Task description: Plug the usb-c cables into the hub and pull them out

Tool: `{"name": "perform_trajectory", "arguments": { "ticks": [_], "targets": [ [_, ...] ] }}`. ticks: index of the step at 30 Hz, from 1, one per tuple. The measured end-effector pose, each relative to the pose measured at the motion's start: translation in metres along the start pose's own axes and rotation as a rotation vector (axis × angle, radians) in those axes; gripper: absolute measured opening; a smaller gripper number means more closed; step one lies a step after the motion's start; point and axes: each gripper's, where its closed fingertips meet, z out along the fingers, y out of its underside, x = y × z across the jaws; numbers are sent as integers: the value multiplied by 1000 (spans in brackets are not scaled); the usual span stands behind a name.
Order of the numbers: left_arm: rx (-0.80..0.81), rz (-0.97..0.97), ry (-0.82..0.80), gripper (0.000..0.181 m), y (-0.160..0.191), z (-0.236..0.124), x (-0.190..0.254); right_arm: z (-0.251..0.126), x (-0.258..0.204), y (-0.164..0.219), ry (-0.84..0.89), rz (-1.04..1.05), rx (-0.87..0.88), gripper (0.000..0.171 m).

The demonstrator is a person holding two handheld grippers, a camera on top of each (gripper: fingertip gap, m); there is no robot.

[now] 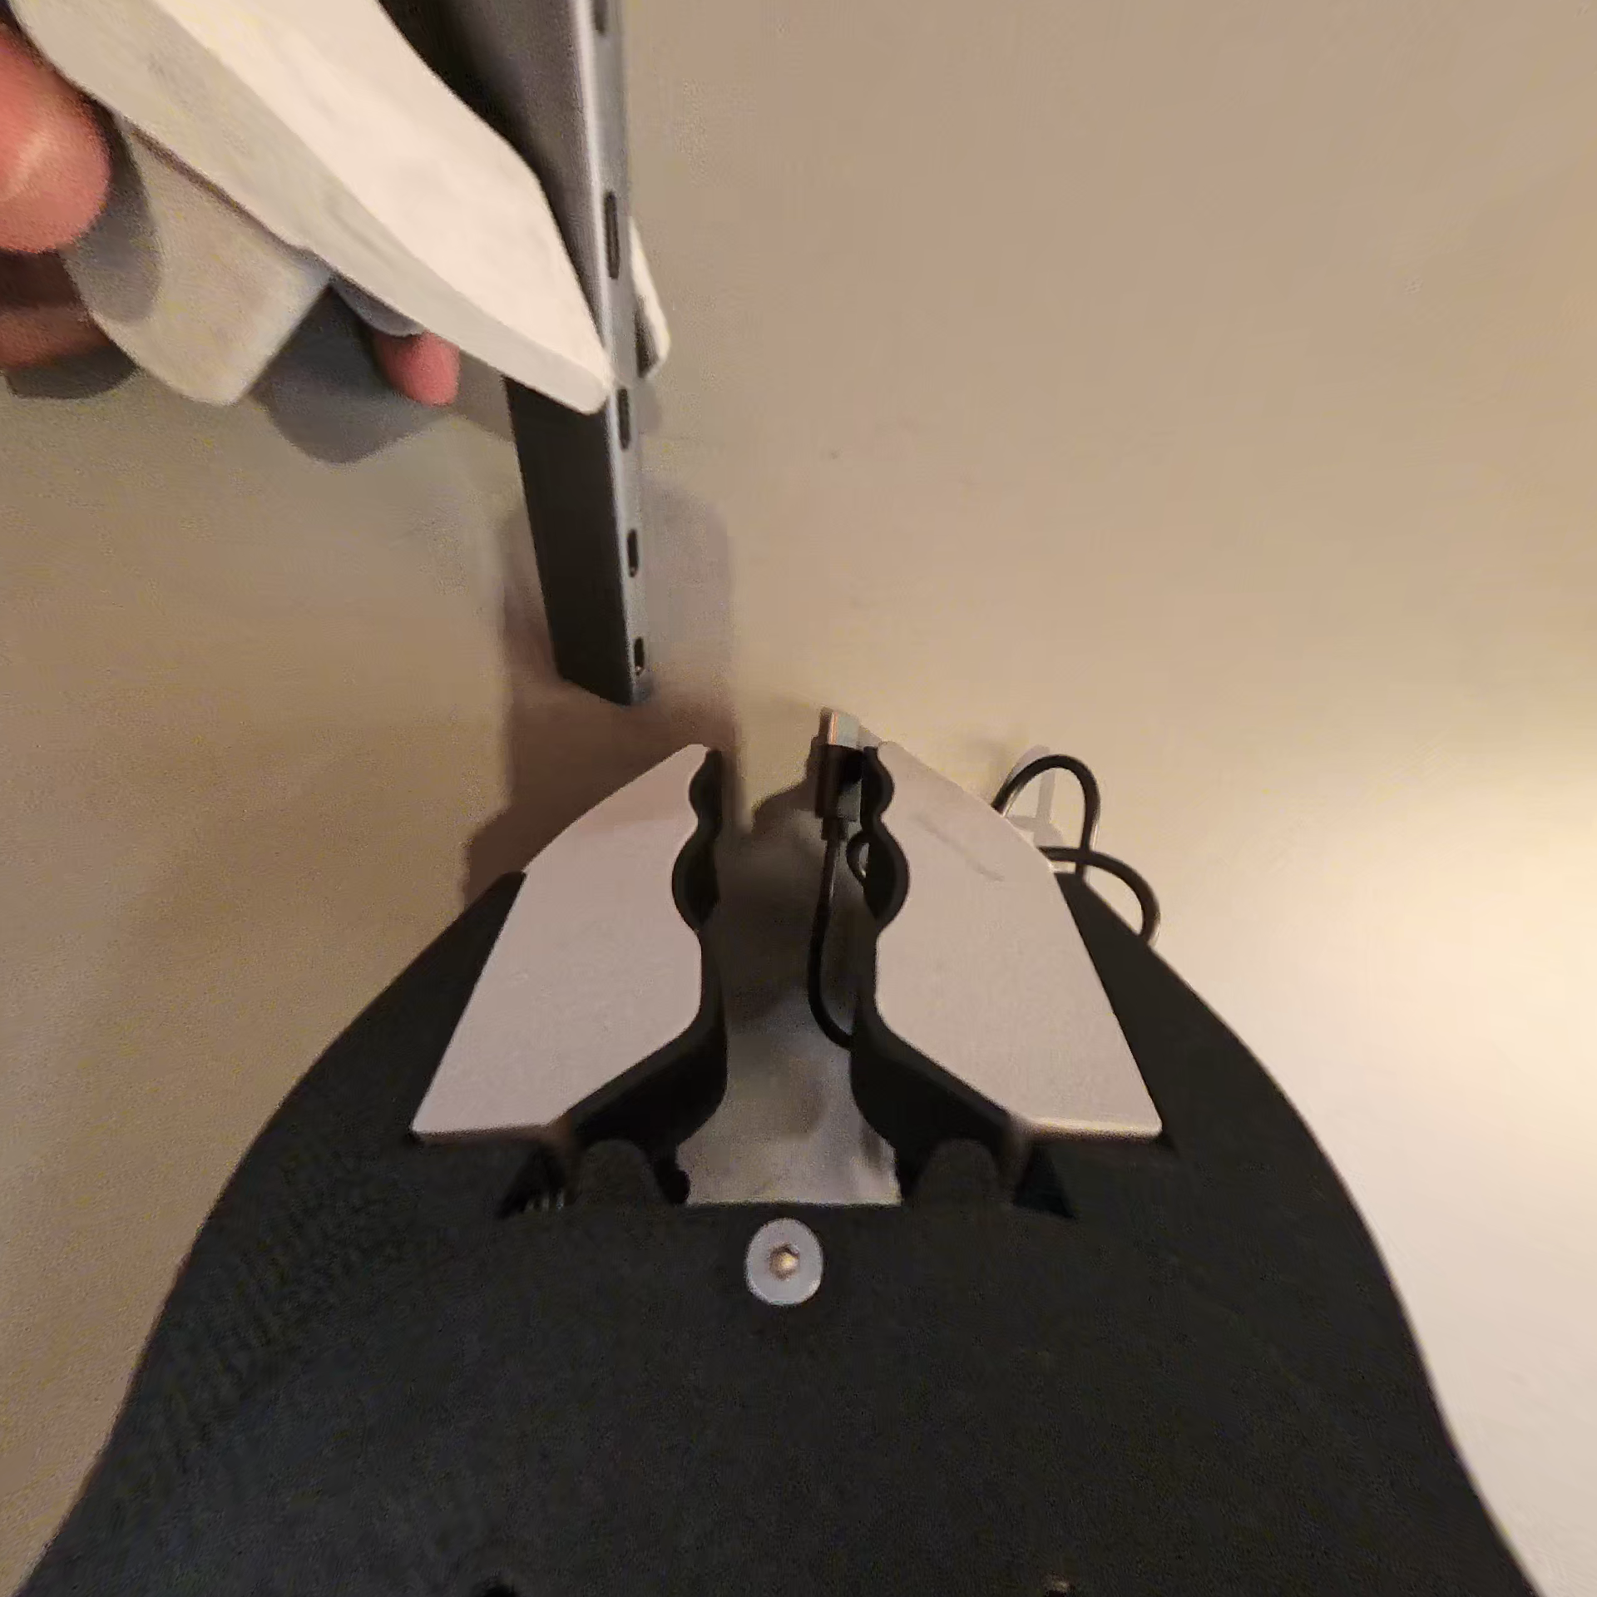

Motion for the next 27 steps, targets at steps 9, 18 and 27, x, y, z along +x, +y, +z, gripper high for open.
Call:
{"name": "perform_trajectory", "arguments": {
  "ticks": [9,18,27],
  "targets": [
    [31,40,-21,12,-4,-2,1,-5,1,10,-23,-24,1,20],
    [220,555,-78,11,-29,-11,35,-18,15,-14,103,-147,269,9],
    [256,1249,-394,11,-24,13,44,-37,28,-32,214,-235,575,9]
  ]
}}
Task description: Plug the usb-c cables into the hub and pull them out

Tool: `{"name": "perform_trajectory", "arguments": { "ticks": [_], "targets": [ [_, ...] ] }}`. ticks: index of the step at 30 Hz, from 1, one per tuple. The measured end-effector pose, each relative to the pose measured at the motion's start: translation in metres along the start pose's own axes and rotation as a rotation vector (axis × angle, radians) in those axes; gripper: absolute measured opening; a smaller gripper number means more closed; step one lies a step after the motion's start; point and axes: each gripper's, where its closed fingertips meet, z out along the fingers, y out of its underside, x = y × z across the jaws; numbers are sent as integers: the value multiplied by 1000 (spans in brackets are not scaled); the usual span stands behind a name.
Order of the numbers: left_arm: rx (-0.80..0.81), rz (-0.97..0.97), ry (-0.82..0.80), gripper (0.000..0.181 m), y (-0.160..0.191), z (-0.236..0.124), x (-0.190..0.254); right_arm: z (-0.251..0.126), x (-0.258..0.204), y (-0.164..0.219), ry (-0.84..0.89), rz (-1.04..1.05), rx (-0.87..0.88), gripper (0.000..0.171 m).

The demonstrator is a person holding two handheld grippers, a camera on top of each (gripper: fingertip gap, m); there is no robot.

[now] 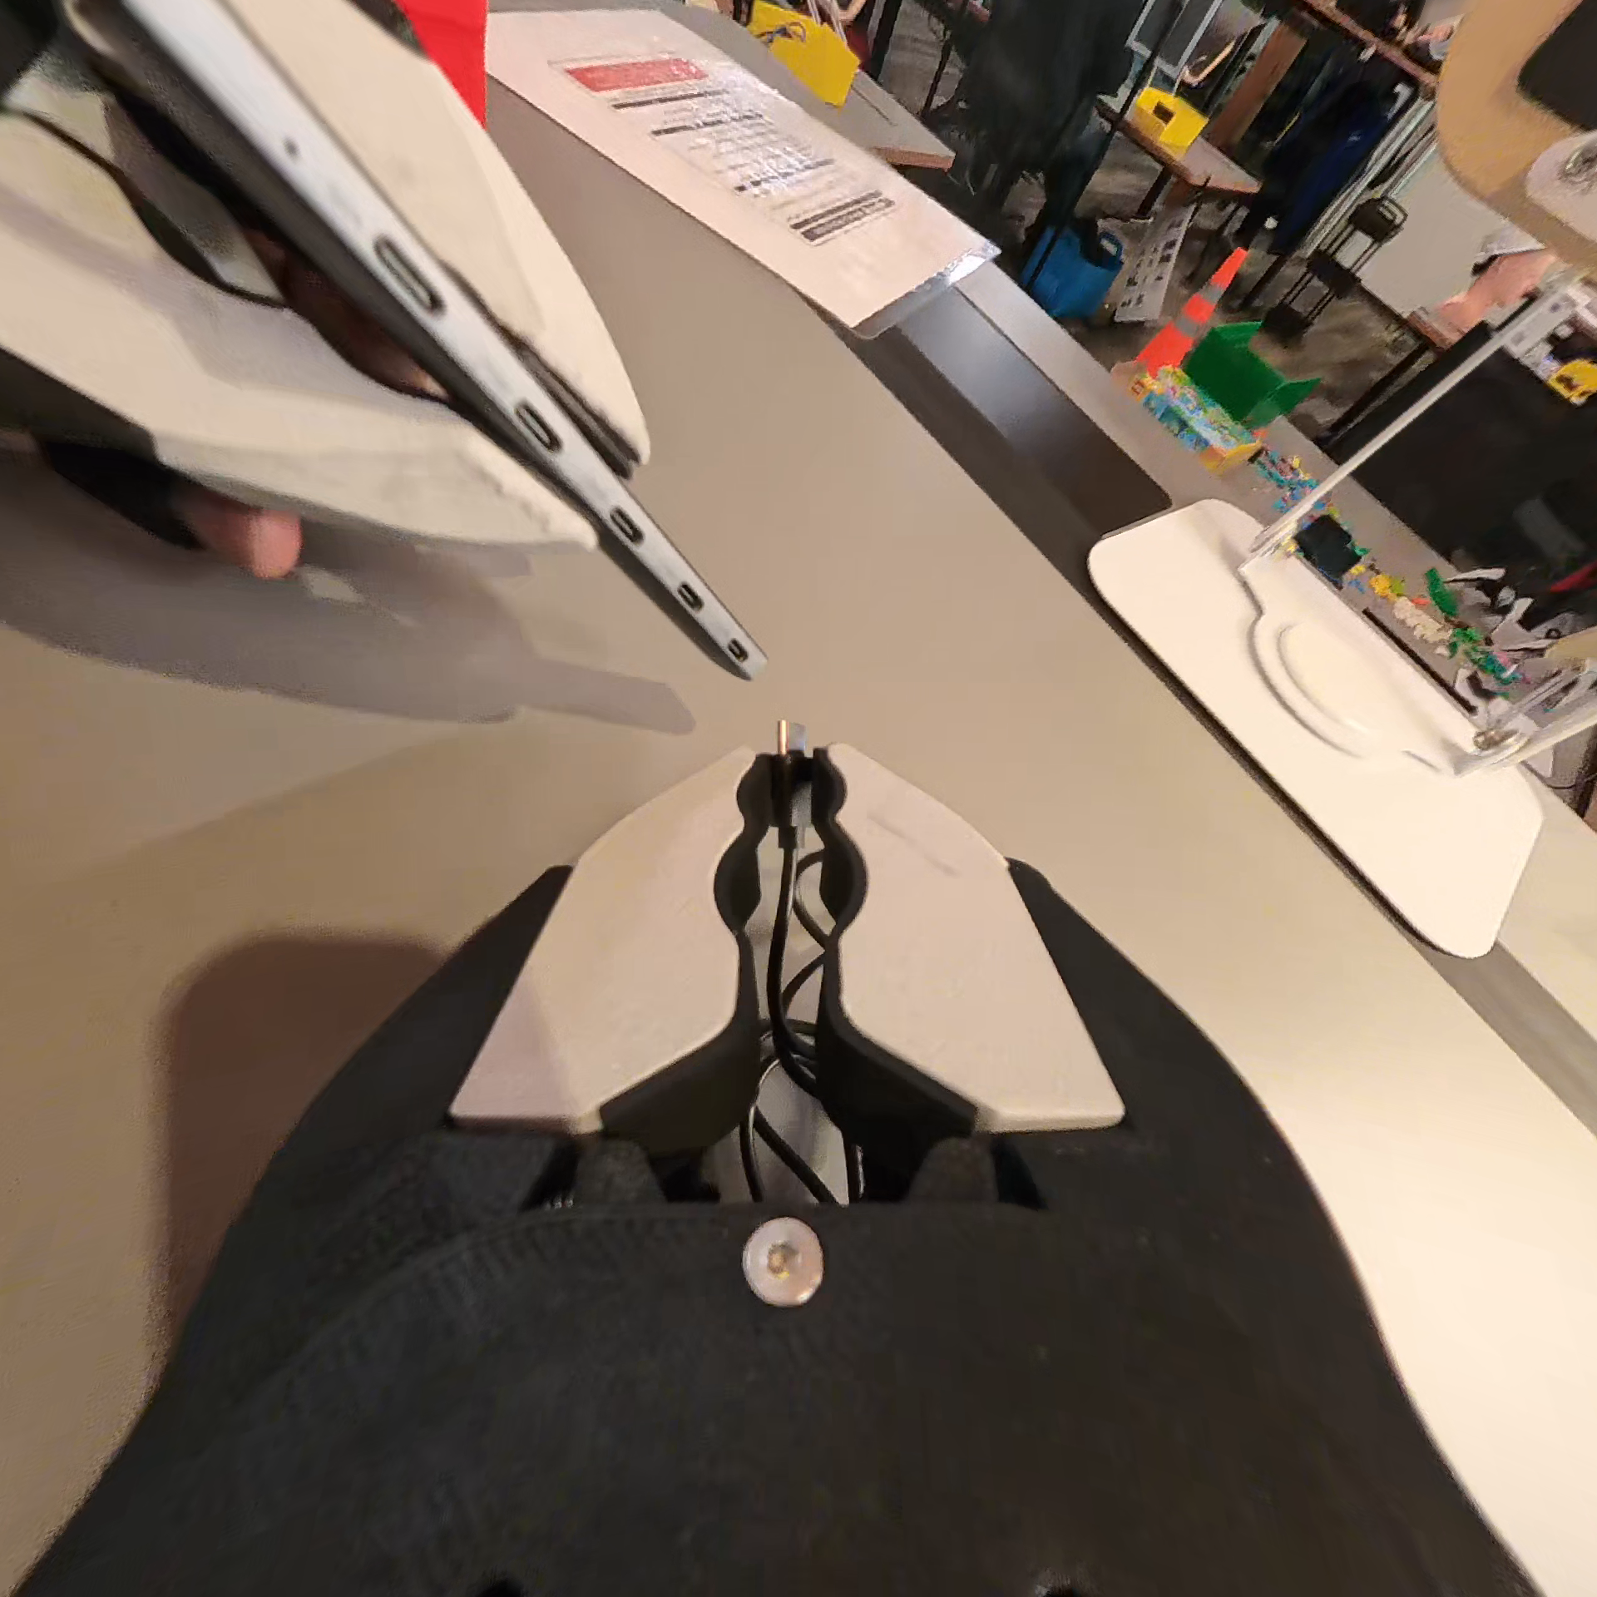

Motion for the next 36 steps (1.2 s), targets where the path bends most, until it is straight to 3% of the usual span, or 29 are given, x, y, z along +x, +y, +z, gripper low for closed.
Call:
{"name": "perform_trajectory", "arguments": {
  "ticks": [13,25,36],
  "targets": [
    [-136,250,-48,11,19,16,7,-23,-22,-1,-65,-164,94,9],
    [-281,615,-5,11,29,28,29,-34,-43,-1,-121,-219,114,9],
    [-310,747,27,11,34,29,35,-34,-45,7,-150,-271,85,9]
  ]
}}
